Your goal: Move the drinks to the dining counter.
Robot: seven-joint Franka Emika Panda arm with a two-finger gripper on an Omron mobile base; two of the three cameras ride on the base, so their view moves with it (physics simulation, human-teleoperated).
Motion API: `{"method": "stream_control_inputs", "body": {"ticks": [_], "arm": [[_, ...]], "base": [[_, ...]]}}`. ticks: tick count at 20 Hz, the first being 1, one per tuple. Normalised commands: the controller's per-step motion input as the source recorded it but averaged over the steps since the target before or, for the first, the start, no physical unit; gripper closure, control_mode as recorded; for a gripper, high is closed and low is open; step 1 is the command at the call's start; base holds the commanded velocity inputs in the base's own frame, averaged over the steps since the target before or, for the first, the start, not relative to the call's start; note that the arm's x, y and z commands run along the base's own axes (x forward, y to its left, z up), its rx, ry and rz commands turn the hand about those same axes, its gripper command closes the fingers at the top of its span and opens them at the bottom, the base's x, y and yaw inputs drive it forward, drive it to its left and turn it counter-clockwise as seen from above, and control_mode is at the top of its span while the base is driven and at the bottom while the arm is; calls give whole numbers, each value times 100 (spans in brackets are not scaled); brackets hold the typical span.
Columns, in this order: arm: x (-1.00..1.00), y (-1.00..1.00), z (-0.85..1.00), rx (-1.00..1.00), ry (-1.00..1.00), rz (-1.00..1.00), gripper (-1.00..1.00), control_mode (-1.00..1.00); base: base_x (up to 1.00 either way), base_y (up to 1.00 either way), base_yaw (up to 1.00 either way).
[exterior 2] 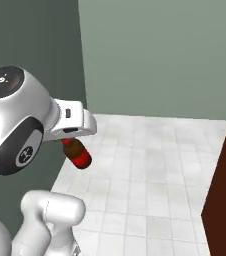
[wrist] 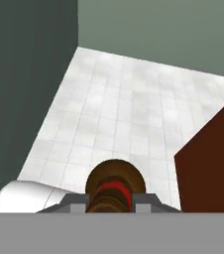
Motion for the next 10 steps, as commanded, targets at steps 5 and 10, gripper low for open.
{"method": "stream_control_inputs", "body": {"ticks": [5, 10], "arm": [[0, 0, 0, 0, 0, 0, 100, 100], [0, 0, 0, 0, 0, 0, 100, 100]], "base": [[0, 0, -100], [12, 1, -87]]}}
